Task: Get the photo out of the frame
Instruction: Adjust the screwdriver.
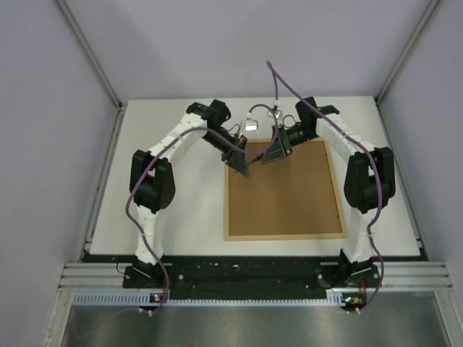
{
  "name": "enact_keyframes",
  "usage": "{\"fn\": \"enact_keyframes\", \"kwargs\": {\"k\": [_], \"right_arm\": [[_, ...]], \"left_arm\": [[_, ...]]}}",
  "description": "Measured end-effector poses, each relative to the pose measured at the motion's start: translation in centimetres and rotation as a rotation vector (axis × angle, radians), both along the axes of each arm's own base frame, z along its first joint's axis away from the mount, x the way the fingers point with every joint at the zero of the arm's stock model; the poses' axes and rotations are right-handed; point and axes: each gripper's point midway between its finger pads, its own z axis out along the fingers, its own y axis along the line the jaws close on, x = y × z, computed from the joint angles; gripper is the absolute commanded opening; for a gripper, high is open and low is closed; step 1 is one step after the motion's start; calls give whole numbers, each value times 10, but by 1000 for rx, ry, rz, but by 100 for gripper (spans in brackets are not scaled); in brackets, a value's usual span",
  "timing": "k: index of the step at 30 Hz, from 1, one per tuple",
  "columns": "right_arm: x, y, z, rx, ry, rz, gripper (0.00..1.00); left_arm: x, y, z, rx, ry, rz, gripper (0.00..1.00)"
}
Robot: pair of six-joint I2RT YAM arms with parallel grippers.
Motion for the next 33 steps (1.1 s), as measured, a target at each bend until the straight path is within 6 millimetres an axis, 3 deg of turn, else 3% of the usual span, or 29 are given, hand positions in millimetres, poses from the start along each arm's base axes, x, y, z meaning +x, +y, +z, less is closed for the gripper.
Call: {"fn": "enact_keyframes", "kwargs": {"k": [10,24,26,30,33], "right_arm": [[11,5,20,44,-38,-5,38],[5,6,16,31,-46,12,37],[4,5,15,30,-47,16,31],[3,5,15,32,-54,21,0],[2,5,16,39,-45,23,0]], "left_arm": [[-4,-2,3,-1,0,-15,0],[-4,-3,-2,4,13,-18,0],[-4,-4,-2,4,14,-18,0],[-5,-4,-1,-2,10,-25,0],[-5,-4,-1,-9,1,-34,0]]}}
